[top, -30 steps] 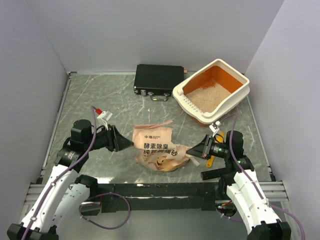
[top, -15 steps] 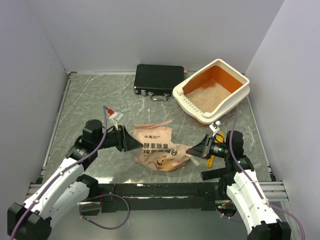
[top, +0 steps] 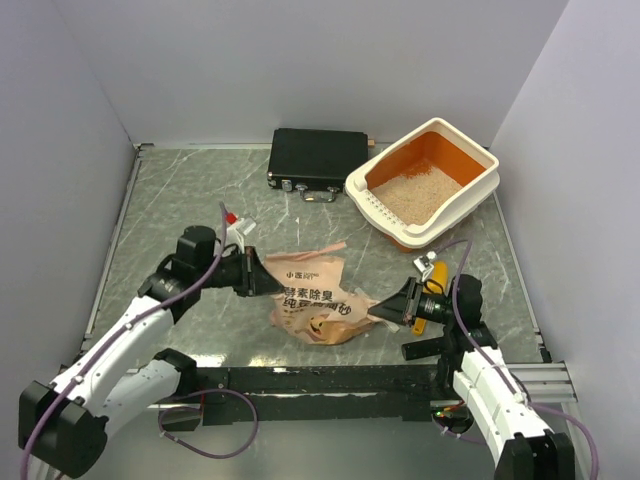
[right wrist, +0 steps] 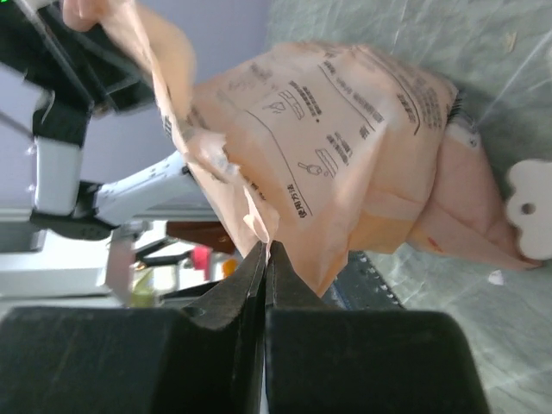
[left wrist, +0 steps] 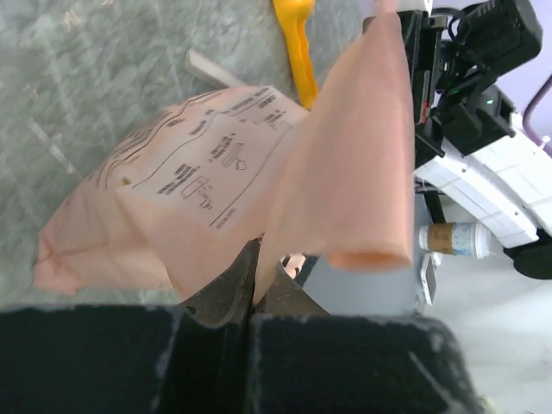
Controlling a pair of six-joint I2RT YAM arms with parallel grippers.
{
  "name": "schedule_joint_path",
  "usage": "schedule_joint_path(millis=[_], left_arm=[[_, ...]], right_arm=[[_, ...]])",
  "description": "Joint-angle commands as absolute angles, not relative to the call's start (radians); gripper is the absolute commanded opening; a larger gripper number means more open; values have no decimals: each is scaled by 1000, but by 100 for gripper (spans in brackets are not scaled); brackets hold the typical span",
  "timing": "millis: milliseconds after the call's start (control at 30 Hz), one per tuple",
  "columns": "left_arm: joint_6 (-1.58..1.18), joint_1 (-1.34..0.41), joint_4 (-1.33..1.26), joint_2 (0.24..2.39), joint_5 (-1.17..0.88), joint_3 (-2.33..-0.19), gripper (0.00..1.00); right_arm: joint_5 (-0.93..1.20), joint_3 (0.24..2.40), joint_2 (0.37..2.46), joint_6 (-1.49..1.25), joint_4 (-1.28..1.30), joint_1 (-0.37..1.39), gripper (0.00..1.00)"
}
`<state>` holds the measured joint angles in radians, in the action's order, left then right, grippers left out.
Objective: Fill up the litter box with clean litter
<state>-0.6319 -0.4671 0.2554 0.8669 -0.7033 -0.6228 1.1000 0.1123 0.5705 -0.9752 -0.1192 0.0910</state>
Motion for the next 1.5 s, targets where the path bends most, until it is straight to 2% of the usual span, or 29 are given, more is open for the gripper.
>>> schedule_joint_path(millis=[0,100,333,467,700,967,1000,1033,1133,1200,1233,1367,1467], left_arm=[[-487,-291,492,905,-839,-745,1],[-375,-207,667,945,-913,-824,1],[-429,-190,652,917,-997,-724,1],[-492,-190,603,859,-1032,-623,1],[-426,-207,745,876,-965,-632,1],[-394,-262,805,939,-855,-673,1],[-393,-270,802,948,-848,-675,1],[-390,-278,799,957,-850,-678,1],[-388,-288,789,988,-845,-699,1],[-388,-293,781,1012,-844,-718,1],[-387,-296,781,1022,-841,-725,1],[-380,-310,781,1067,-830,-770,1],[-379,-319,782,1097,-825,-802,1]], right_arm=[[1247,40,552,-1172,-446,97,0],[1253,23,493,-1151,-413,95,0],[1259,3,362,-1132,-275,97,0],[1233,32,324,-1060,-18,97,0],[1200,167,397,-867,437,95,0],[1034,262,431,-717,627,95,0],[1016,290,442,-681,647,95,5],[1002,316,449,-648,664,95,24],[947,422,457,-540,667,97,46],[908,485,437,-502,626,95,53],[893,504,425,-485,615,98,61],[871,577,431,-419,546,127,73],[793,623,459,-390,491,237,76]])
